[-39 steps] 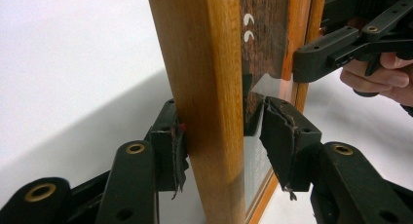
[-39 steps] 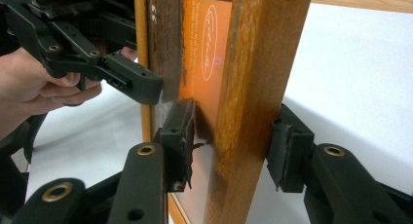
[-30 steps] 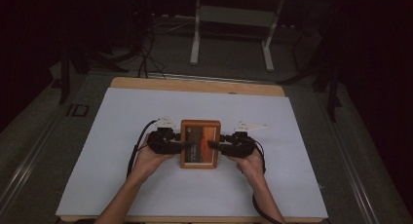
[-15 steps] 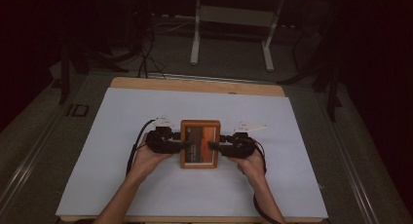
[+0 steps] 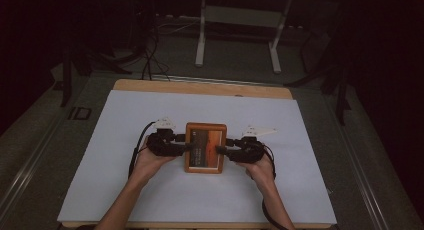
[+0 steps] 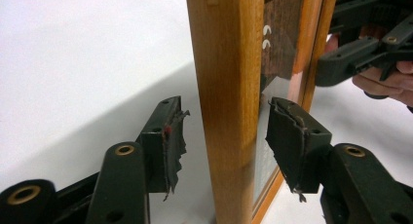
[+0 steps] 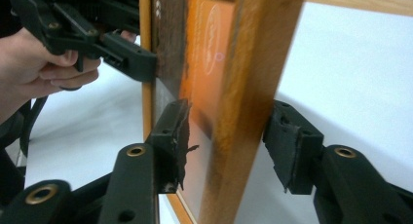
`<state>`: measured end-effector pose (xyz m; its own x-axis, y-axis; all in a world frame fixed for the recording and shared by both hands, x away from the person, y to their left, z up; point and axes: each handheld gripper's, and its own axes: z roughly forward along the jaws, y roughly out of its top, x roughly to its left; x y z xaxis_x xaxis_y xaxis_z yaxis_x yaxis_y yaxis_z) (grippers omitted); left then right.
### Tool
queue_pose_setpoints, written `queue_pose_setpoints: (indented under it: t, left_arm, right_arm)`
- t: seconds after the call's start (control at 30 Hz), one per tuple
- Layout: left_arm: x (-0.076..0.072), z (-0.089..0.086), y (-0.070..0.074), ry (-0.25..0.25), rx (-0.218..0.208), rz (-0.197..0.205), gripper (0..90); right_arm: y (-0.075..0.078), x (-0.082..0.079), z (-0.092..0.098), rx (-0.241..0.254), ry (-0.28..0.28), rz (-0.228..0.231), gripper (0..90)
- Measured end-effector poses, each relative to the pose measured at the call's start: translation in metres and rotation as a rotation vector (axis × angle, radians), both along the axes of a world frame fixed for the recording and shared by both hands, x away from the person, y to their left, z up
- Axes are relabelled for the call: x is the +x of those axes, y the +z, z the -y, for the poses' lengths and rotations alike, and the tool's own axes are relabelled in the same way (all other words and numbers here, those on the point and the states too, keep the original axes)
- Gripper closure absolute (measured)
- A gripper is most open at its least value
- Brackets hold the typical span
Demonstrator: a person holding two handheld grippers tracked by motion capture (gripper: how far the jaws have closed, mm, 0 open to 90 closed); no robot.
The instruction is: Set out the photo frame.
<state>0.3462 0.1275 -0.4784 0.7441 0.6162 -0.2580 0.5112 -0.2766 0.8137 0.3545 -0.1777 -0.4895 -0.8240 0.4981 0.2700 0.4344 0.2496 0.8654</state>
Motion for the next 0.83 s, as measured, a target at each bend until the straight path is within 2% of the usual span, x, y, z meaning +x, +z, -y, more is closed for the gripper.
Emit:
queue_pose_setpoints:
  t: [0.27,0.47,0.63,0.77,0.8,0.83]
  left_arm:
    - [-0.003,-0.010,0.010,0.007,-0.033,0.009,45.4]
    - [-0.003,-0.021,0.016,0.030,-0.049,0.008,45.4]
    - [-0.004,-0.028,0.021,0.036,-0.044,0.009,45.4]
    - [-0.004,-0.034,0.022,0.047,-0.026,0.007,45.4]
    - [-0.004,-0.034,0.022,0.047,-0.026,0.007,45.4]
    - [-0.004,-0.036,0.020,0.070,0.014,0.013,45.4]
  right_arm:
    - [0.013,-0.001,0.018,0.031,-0.036,0.017,47.8]
    - [0.021,-0.004,0.029,0.032,-0.048,0.032,47.8]
    - [0.024,-0.005,0.036,0.003,-0.066,0.039,48.0]
    - [0.027,-0.007,0.043,-0.064,-0.094,0.048,48.4]
    - [0.027,-0.007,0.043,-0.064,-0.094,0.048,48.4]
    - [0.027,-0.007,0.045,-0.094,-0.106,0.052,48.4]
